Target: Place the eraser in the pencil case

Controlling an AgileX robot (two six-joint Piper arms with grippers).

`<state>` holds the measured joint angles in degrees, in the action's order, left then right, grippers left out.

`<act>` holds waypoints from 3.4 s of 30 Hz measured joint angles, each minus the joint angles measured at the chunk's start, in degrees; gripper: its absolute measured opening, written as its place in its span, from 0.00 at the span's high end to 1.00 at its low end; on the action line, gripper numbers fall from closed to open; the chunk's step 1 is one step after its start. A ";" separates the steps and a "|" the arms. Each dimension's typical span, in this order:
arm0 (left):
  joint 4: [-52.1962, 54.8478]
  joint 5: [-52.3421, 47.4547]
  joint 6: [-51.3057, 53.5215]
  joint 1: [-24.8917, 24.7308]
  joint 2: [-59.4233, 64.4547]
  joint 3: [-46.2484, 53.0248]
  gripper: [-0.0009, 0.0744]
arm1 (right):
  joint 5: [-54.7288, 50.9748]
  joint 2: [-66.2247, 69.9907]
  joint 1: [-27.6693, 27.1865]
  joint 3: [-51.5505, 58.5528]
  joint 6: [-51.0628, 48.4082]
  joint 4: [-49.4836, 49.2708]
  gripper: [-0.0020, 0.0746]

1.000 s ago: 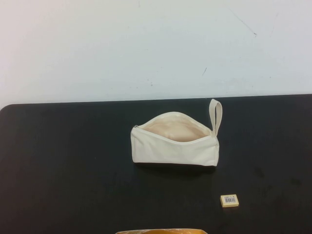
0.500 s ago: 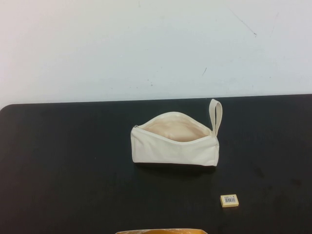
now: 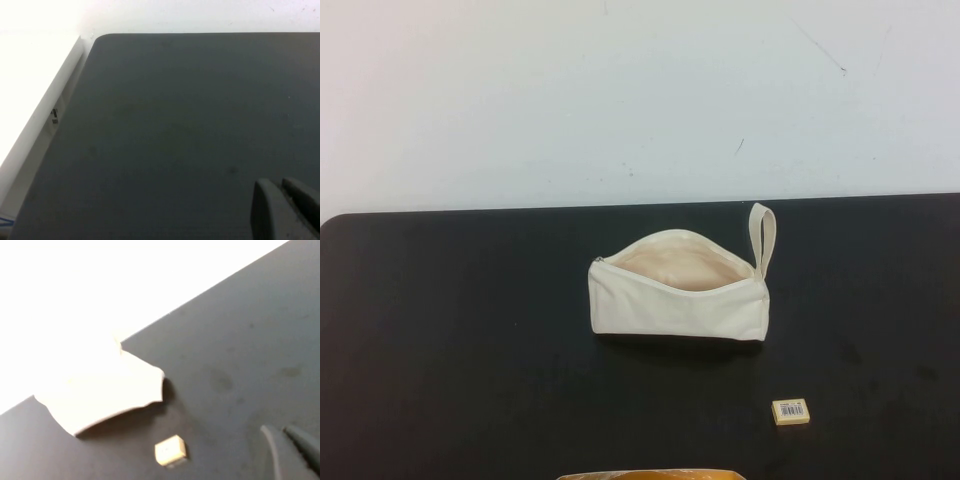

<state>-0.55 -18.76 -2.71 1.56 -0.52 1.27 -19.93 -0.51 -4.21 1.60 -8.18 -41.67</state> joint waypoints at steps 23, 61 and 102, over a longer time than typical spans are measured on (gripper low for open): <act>0.00 0.00 0.00 0.00 0.00 0.00 0.99 | 2.12 0.00 0.00 -7.34 -12.36 -9.52 0.98; -0.12 0.00 0.00 0.00 0.00 0.00 0.99 | -30.07 81.65 27.42 -53.42 -3.85 31.38 0.97; -0.12 0.00 -0.08 0.00 0.00 0.00 0.99 | -23.08 107.79 35.83 -72.49 18.59 41.67 0.58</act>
<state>-0.67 -18.76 -2.80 1.56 -0.52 1.27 -43.02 107.29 31.61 -70.89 10.41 0.00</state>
